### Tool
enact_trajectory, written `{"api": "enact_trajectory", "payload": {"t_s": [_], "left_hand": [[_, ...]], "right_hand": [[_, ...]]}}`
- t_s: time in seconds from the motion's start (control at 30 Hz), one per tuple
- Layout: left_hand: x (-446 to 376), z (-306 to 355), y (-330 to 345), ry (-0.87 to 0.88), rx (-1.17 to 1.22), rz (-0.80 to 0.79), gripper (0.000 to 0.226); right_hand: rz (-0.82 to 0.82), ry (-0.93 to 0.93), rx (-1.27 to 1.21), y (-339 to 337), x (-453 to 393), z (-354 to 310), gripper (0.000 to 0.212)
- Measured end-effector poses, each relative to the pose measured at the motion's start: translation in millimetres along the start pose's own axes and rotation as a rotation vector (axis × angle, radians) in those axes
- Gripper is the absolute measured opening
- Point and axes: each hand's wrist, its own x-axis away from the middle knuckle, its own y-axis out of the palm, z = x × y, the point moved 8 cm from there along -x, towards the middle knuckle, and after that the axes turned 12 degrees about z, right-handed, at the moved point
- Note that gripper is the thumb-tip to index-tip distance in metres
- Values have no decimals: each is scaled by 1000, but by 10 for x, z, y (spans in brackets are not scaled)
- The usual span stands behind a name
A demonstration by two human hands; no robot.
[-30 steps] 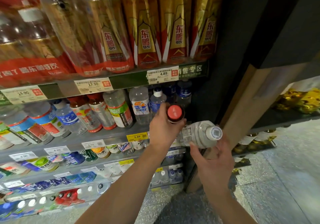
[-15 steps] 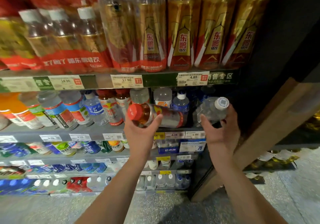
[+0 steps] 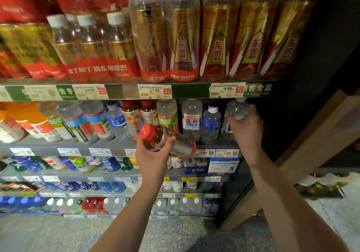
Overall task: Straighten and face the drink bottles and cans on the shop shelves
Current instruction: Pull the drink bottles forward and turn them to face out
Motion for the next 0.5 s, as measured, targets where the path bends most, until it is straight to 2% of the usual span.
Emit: {"api": "enact_trajectory", "payload": {"t_s": [0.07, 0.2, 0.33, 0.4, 0.5], "left_hand": [[-10, -28, -23, -5, 1, -6, 49], [-32, -72, -89, -21, 18, -3, 46], [-79, -108, -200, -20, 27, 24, 48], [-118, -112, -271, -16, 22, 37, 49], [-214, -114, -387, -5, 3, 49, 56]], "right_hand": [[-1, -18, 17, 8, 25, 20, 61], [-30, 17, -67, 3, 51, 59, 63], [16, 108, -143, -50, 307, 102, 88], [94, 111, -176, -101, 500, 77, 82], [215, 33, -249, -157, 806, -124, 62]]}}
